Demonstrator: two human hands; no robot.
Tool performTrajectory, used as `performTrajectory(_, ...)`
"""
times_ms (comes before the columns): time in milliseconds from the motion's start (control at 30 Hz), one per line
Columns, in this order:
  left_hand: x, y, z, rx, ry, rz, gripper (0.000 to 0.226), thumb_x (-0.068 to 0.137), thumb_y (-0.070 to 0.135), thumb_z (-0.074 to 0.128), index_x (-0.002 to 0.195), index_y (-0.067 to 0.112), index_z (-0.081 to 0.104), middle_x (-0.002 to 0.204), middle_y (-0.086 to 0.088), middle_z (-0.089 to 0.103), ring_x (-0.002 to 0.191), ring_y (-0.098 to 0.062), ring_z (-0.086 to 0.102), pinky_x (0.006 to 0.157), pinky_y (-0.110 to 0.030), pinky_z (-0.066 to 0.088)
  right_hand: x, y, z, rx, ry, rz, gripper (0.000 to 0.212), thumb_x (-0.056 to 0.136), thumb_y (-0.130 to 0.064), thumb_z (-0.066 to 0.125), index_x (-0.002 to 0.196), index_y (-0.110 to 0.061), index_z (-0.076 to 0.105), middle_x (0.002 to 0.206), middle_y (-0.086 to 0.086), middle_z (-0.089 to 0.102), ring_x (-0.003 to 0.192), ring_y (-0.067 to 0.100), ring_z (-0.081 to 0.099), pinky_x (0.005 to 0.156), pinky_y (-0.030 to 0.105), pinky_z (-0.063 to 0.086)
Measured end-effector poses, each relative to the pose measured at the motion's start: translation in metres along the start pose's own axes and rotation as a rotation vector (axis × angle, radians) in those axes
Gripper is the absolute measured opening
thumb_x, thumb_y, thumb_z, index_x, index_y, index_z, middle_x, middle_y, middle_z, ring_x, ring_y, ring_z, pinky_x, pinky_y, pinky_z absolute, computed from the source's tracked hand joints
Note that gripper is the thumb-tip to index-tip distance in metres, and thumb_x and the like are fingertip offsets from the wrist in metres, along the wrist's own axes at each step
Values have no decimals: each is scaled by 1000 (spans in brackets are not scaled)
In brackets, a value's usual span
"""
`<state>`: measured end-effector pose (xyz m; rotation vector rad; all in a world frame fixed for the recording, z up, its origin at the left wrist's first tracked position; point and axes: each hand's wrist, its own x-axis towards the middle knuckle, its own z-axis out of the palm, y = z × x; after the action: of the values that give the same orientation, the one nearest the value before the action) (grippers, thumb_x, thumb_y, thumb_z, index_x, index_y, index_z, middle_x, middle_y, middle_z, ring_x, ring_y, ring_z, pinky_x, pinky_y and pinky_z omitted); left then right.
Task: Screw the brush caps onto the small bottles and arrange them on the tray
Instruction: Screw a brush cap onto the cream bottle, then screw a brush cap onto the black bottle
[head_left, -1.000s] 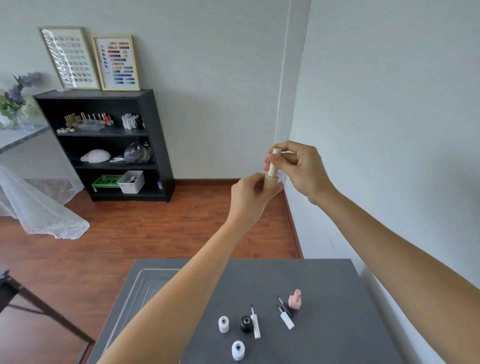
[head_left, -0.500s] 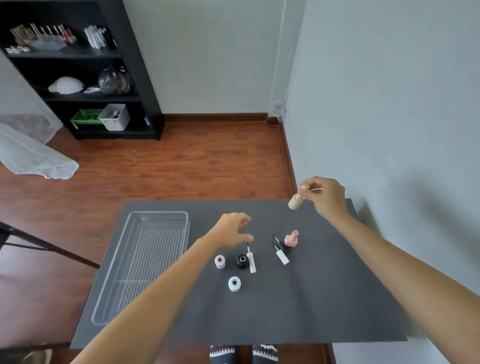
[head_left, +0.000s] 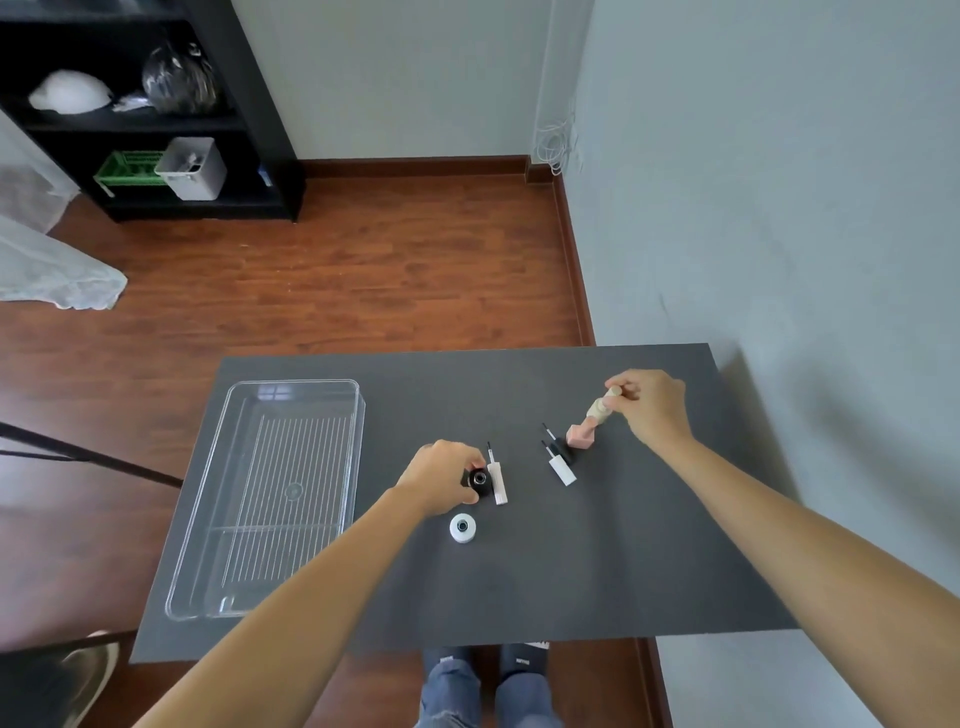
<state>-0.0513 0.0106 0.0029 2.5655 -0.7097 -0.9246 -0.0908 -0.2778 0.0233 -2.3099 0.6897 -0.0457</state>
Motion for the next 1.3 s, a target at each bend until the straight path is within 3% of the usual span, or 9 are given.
performTrajectory(100, 1, 1, 5, 27, 36, 26, 32, 78, 19, 72, 109, 20, 70, 101, 2, 71, 95, -22, 66, 81, -25, 44, 0, 1, 2, 1, 10, -13, 18, 77, -4, 73, 94, -7, 76, 85, 7, 74, 83, 21, 67, 71, 4, 38)
performTrajectory(200, 3, 0, 10, 38, 63, 44, 31, 80, 22, 73, 111, 19, 69, 102, 1, 70, 95, -21, 65, 81, -25, 40, 0, 1, 3, -6, -1, -26, 21, 78, -2, 72, 99, -6, 74, 90, 9, 74, 86, 23, 69, 80, 17, 44)
performTrajectory(300, 3, -2, 12, 13, 90, 44, 27, 82, 23, 73, 108, 16, 69, 100, -1, 70, 94, -23, 64, 77, -26, 41, -8, 1, 3, 33, -23, 30, 37, 80, 3, 69, 116, -5, 66, 100, 7, 72, 90, 20, 68, 88, 21, 45)
performTrajectory(367, 0, -2, 11, -26, 124, 36, 24, 82, 23, 73, 103, 13, 68, 97, -2, 70, 92, -25, 63, 76, -30, 47, -21, 4, 5, 95, 73, 106, 42, 80, 8, 61, 120, -5, 61, 102, 7, 70, 92, 21, 66, 88, 22, 44)
performTrajectory(467, -5, -1, 6, -124, 214, 35, 19, 79, 19, 71, 94, 9, 64, 90, -3, 69, 84, -27, 63, 74, -40, 54, -55, 14, 21, 158, 257, 184, 27, 81, 6, 58, 105, -5, 64, 94, 8, 71, 83, 24, 64, 77, 21, 38)
performTrajectory(600, -9, 2, -3, -206, 294, 54, 20, 76, 16, 71, 88, 7, 58, 81, -4, 69, 76, -32, 59, 68, -43, 52, -89, 20, 56, 243, 104, 269, 9, 83, -6, 67, 91, -8, 70, 81, -2, 67, 86, 22, 66, 76, 21, 38)
performTrajectory(900, -17, 3, -7, -245, 306, 53, 21, 74, 18, 73, 85, 10, 57, 80, -3, 70, 78, -30, 61, 70, -41, 53, -76, 3, 94, 333, 81, 542, 23, 80, -30, 71, 94, -12, 73, 91, 2, 72, 93, 24, 64, 75, 29, 46)
performTrajectory(1133, -19, 1, -8, -306, 316, 53, 22, 74, 17, 73, 87, 8, 58, 81, -2, 70, 85, -28, 64, 77, -40, 55, -84, -8, 103, 266, 34, 535, 13, 81, -26, 68, 87, -14, 70, 84, 0, 69, 85, 22, 62, 72, 31, 49)
performTrajectory(1300, -22, 5, -20, -399, 366, 60, 20, 73, 16, 73, 84, 12, 57, 74, 3, 67, 69, -20, 58, 59, -31, 52, -96, -22, 96, 324, 65, 432, 6, 85, -15, 65, 84, -11, 60, 76, -5, 62, 87, 24, 62, 75, 29, 41)
